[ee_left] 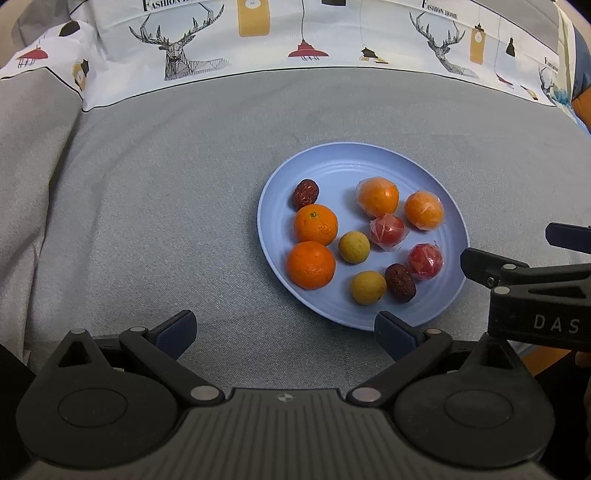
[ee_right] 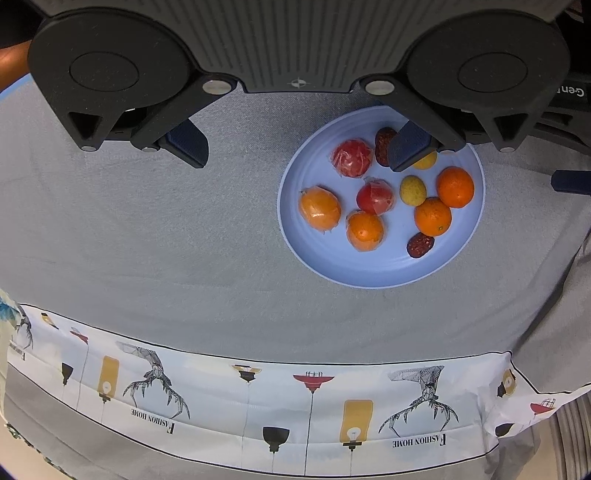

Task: Organize fruits

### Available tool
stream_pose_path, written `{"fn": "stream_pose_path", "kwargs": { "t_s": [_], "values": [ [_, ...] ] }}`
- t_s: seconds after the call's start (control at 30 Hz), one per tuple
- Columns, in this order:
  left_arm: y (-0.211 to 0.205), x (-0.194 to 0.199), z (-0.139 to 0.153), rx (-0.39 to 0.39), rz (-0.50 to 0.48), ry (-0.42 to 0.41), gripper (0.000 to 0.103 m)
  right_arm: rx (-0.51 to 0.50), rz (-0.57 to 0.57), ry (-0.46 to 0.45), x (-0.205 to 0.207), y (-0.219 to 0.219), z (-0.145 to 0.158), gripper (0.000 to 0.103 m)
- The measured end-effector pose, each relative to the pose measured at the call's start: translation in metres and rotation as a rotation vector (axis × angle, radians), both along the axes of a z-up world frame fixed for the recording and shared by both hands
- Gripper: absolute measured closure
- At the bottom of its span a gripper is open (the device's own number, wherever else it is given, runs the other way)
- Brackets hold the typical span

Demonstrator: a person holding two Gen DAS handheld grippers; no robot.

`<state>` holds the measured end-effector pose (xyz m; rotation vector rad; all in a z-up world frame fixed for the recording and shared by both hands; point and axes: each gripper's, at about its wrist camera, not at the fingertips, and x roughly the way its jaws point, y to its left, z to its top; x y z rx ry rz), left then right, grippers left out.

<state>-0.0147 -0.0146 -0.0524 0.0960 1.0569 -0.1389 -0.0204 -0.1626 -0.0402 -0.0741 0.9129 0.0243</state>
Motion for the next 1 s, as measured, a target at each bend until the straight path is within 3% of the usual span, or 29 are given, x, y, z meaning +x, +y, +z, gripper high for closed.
{"fn": "stream_pose_path", "kwargs": {
  "t_s": [1.0],
  "values": [
    [0.0011, 0.0018, 0.0007, -0.034, 0.013, 0.008, 0.001, 0.002, -0.035, 0.006, 0.0029, -0.0055, -0.0048, 0.001]
  ]
}}
